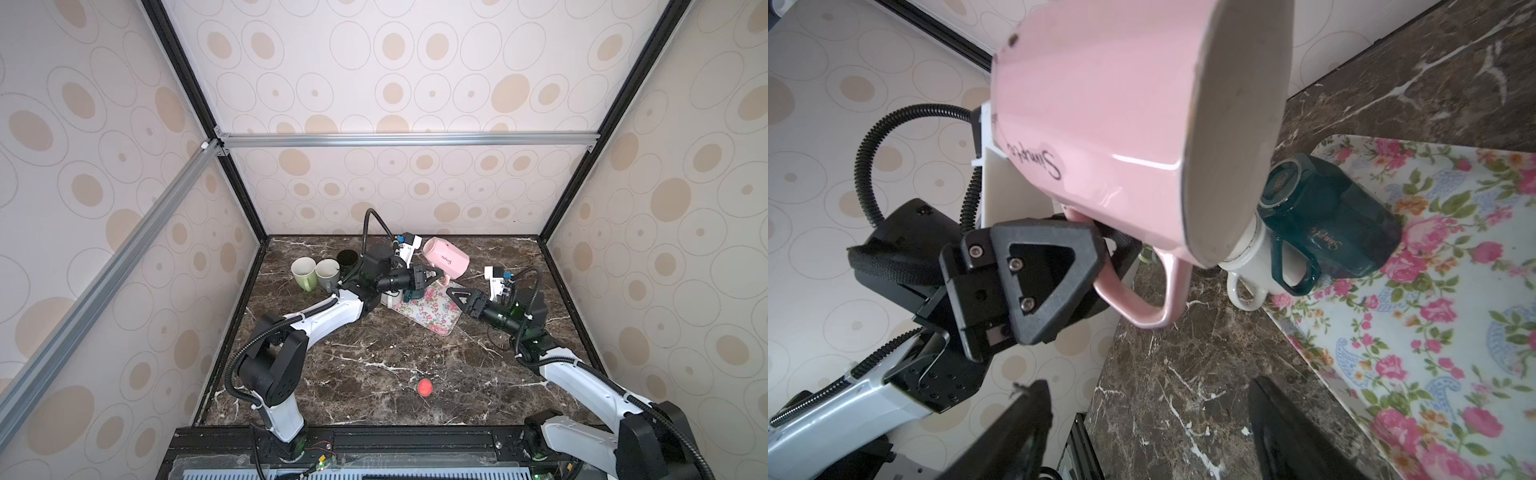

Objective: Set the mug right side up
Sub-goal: 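Lift the pink mug with the left gripper while the right gripper approaches, then move the right gripper to the pink mug's handle beside the left gripper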

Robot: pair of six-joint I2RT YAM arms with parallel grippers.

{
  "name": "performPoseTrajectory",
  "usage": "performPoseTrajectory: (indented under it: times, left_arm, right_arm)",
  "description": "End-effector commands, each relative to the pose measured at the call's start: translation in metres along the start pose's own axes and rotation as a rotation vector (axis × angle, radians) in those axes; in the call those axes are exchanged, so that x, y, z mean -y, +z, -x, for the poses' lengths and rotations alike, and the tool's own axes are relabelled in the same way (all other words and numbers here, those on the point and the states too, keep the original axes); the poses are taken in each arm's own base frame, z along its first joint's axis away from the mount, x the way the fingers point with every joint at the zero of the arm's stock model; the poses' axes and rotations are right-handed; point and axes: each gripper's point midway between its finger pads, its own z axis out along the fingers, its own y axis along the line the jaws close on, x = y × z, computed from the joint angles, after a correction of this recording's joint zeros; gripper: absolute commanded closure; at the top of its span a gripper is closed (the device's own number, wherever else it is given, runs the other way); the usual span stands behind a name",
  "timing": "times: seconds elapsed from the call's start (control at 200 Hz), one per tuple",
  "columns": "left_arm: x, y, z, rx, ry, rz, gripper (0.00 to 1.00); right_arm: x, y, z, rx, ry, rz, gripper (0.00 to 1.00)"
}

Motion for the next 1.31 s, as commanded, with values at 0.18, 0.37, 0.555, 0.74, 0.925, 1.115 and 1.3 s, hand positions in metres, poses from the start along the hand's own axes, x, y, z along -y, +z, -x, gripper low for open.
performPoseTrajectory:
  times: [0.18, 0.37, 0.555, 0.74, 0.925, 1.115, 1.3]
  left_arm:
    - [0.075, -0.037, 0.055, 0.235, 0.069, -0.21, 1.0]
    - [0.081, -0.039, 0.053, 0.23, 0.014, -0.287, 1.0]
    - [0.083, -0.04, 0.051, 0.23, -0.005, -0.333, 1.0]
    - [0.081, -0.039, 0.05, 0.226, 0.0, -0.319, 1.0]
    - [0.082, -0.039, 0.054, 0.238, 0.017, -0.308, 1.0]
    - [0.087, -0.043, 0.066, 0.296, 0.015, -0.318, 1.0]
    - [0.089, -0.048, 0.084, 0.379, -0.006, -0.328, 1.0]
  right_arm:
    - [-0.035, 0.014, 0.033, 0.054, -0.051, 0.131, 0.38]
    - [-0.037, 0.023, 0.04, 0.051, -0.049, 0.163, 0.46]
    - [-0.041, 0.029, 0.047, 0.066, -0.023, 0.199, 0.5]
    - [-0.039, 0.032, 0.047, 0.062, -0.008, 0.203, 0.51]
    - [-0.035, 0.031, 0.045, 0.058, -0.008, 0.182, 0.51]
    - [-0.037, 0.029, 0.045, 0.066, -0.011, 0.195, 0.48]
    - [-0.036, 0.033, 0.048, 0.072, 0.003, 0.21, 0.46]
